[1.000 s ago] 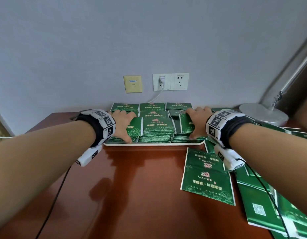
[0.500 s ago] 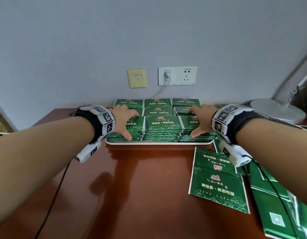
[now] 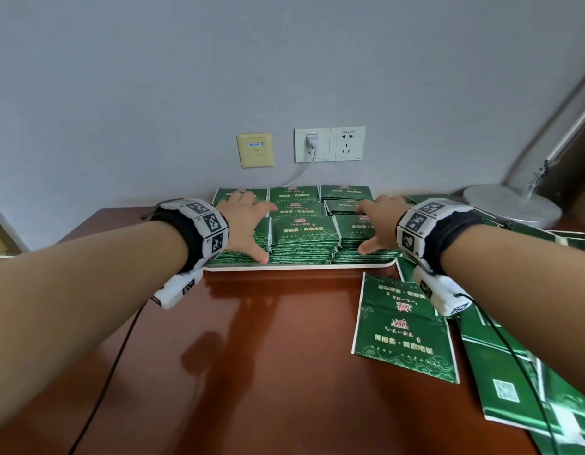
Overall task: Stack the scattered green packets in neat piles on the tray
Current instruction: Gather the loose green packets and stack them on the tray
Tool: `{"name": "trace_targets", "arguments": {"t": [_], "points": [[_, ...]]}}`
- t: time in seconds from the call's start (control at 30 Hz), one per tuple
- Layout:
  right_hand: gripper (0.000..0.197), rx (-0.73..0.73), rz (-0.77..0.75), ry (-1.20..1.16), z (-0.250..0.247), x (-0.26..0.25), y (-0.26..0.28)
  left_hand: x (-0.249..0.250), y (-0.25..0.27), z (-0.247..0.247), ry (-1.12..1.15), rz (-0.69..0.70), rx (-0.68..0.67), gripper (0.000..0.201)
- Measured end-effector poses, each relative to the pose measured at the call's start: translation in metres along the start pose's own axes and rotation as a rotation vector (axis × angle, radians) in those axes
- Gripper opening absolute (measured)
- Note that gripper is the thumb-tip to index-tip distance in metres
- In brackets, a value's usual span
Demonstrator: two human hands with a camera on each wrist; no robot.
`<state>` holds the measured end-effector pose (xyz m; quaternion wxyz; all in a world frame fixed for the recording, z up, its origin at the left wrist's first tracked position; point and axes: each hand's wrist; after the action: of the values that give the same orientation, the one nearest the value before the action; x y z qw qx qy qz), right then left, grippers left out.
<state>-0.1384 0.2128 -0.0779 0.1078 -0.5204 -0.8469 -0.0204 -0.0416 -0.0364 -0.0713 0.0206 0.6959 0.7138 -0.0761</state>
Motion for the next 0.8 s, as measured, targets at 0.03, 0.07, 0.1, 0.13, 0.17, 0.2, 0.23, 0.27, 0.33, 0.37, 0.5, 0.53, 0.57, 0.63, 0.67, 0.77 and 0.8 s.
{"name": "trace_targets", "arguments": {"t": [0.03,0.07,0.1,0.13,0.17,0.2,0.23,0.27,0.33,0.37,0.5,0.53,0.57,0.63,0.67,0.77,0.8], "points": [[0.09,-0.001,0.003,-0.005,-0.002,0.002,0.005,0.007,0.003,-0.003,0.008,0.023,0.02,0.104],[0.09,0.0,0.008,-0.007,-0.004,0.005,0.01,0.015,0.005,-0.006,0.017,0.051,0.038,0.099],[0.089,0.003,0.014,-0.007,-0.005,0.008,0.016,0.025,0.008,-0.009,0.029,0.081,0.054,0.091],[0.089,0.006,0.019,-0.007,-0.007,0.012,0.023,0.035,0.01,-0.012,0.039,0.119,0.066,0.081],[0.088,0.007,0.027,-0.005,-0.008,0.016,0.03,0.046,0.013,-0.015,0.051,0.163,0.074,0.069],[0.088,0.001,0.036,0.0,-0.009,0.019,0.038,0.059,0.015,-0.017,0.071,0.213,0.077,0.058],[0.088,-0.014,0.044,0.008,-0.01,0.023,0.046,0.072,0.018,-0.018,0.104,0.263,0.069,0.049],[0.088,-0.033,0.047,0.015,-0.01,0.027,0.055,0.086,0.022,-0.02,0.141,0.311,0.054,0.043],[0.085,-0.061,0.056,0.02,-0.01,0.036,0.074,0.114,0.027,-0.019,0.175,0.387,0.02,0.039],[0.082,-0.075,0.065,0.021,-0.009,0.04,0.084,0.128,0.03,-0.018,0.172,0.415,0.0,0.039],[0.081,-0.171,0.079,0.032,-0.005,0.057,0.123,0.176,0.037,-0.008,0.13,0.474,-0.092,0.052],[0.081,-0.208,0.069,0.023,-0.005,0.061,0.133,0.184,0.038,-0.004,0.129,0.478,-0.115,0.057],[0.08,-0.246,0.051,0.017,-0.005,0.064,0.142,0.191,0.039,-0.001,0.135,0.479,-0.133,0.061],[0.075,-0.299,-0.002,0.032,-0.006,0.069,0.156,0.199,0.042,0.005,0.138,0.481,-0.16,0.067],[0.072,-0.314,-0.027,0.059,-0.006,0.071,0.16,0.202,0.043,0.008,0.128,0.482,-0.174,0.069],[0.068,-0.319,-0.086,0.151,-0.002,0.072,0.163,0.204,0.047,0.013,0.09,0.468,-0.225,0.071],[0.068,-0.312,-0.108,0.183,-0.001,0.07,0.162,0.203,0.047,0.014,0.09,0.458,-0.226,0.072]]}}
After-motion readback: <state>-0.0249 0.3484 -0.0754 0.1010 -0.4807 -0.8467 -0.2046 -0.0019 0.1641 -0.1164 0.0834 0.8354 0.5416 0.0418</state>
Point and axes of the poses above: each hand's wrist, its own y-axis away from the middle knuckle, its own z-axis out of the palm, x = y × z, and after that the axes turned 9 degrees about x, right-handed
